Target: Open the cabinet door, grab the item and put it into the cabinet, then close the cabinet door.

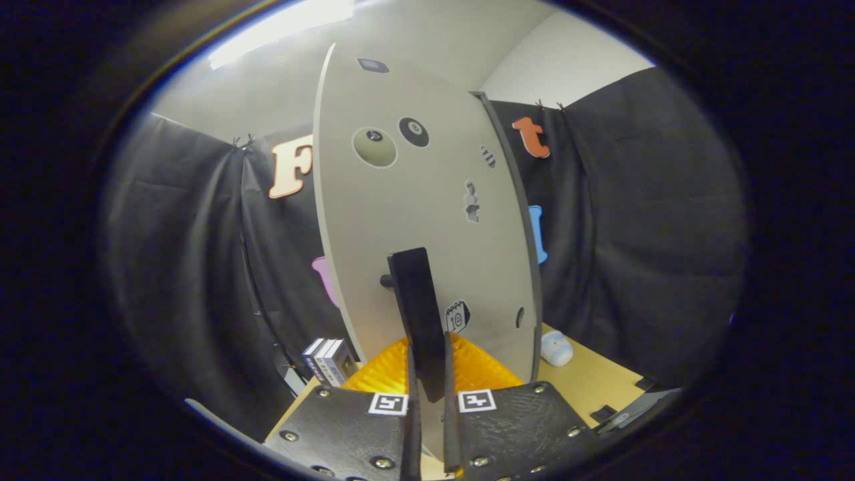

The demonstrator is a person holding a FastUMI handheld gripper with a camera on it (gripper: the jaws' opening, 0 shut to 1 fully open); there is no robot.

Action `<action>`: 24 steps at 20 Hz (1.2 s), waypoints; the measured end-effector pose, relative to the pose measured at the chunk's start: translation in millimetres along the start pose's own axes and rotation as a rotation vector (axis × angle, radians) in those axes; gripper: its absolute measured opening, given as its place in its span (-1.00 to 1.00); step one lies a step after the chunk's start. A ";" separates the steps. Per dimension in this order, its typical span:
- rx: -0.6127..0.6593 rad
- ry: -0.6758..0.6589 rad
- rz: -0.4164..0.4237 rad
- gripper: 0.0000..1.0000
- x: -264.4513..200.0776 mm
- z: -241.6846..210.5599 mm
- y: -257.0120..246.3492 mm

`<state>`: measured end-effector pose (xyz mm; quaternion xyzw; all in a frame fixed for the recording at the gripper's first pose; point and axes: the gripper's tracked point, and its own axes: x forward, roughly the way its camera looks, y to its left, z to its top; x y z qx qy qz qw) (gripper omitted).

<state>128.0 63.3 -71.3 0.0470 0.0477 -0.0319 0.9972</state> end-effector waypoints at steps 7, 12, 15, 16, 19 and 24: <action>-0.009 -0.037 -0.193 -0.75 -10.8 10.5 -45.6; -0.031 -0.037 -0.223 -0.88 -14.8 13.5 -64.3; -0.018 -0.029 -0.170 -0.88 -13.3 14.7 -62.9; -0.015 -0.027 -0.157 -0.88 -14.4 15.4 -61.0; -0.022 -0.020 -0.146 -0.88 -13.7 15.7 -68.7; -0.016 -0.009 -0.091 -0.88 -13.3 15.0 -66.6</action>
